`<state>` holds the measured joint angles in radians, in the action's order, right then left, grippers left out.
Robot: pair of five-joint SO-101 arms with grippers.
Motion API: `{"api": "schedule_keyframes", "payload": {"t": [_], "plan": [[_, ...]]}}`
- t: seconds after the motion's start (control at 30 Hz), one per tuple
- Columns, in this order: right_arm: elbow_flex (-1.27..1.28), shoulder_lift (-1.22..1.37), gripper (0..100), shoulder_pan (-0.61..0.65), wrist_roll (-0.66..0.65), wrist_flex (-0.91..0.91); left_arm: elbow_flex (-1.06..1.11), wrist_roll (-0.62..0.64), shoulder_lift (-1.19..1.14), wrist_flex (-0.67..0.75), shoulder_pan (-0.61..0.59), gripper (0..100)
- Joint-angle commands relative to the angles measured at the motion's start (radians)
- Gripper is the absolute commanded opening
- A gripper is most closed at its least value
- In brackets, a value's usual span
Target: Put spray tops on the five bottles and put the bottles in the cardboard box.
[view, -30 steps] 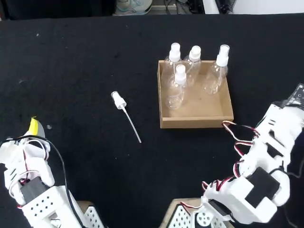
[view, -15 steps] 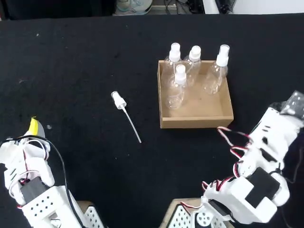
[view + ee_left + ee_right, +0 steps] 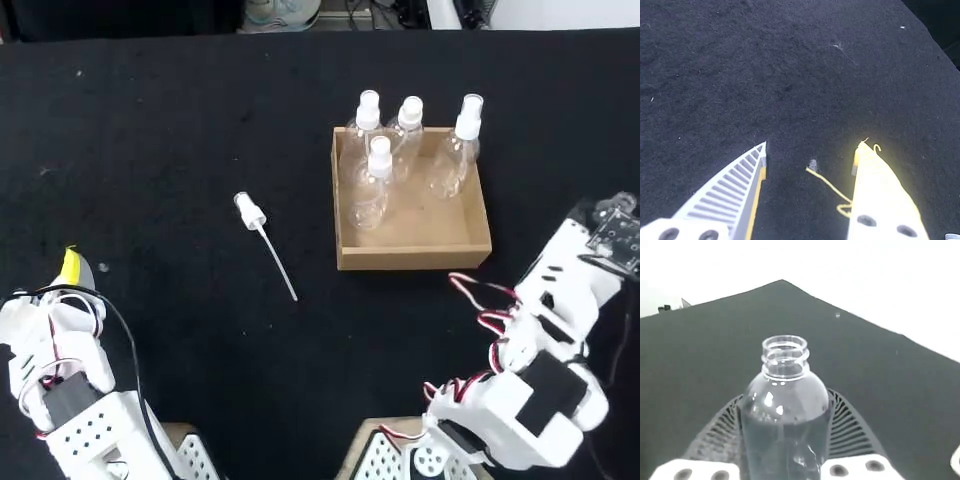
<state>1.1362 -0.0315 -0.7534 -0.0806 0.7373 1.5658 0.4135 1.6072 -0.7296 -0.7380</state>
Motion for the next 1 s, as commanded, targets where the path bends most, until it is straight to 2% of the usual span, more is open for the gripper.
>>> {"api": "schedule_keyframes", "payload": {"t": [0.0,0.23,0.37,0.63,0.77,0.97], "plan": [[-0.148,0.054,1.1,0.021,0.006,0.026,-0.053,0.006,0.008,0.015,0.012,27],[-0.298,0.219,1.1,-0.002,0.006,0.04,-0.054,0.006,0.008,0.015,0.012,27],[-0.317,0.288,1.1,-0.006,0.006,0.138,-0.054,0.008,0.008,0.015,0.012,27],[-0.309,0.486,1.1,-0.003,-0.002,0.462,-0.053,0.008,0.008,0.015,0.012,27],[-0.311,0.536,1.3,-0.008,-0.005,0.479,-0.053,0.008,0.008,0.015,0.012,27],[-0.271,0.536,12.2,-0.002,-0.031,0.488,-0.053,0.008,0.008,0.015,0.012,27]]}}
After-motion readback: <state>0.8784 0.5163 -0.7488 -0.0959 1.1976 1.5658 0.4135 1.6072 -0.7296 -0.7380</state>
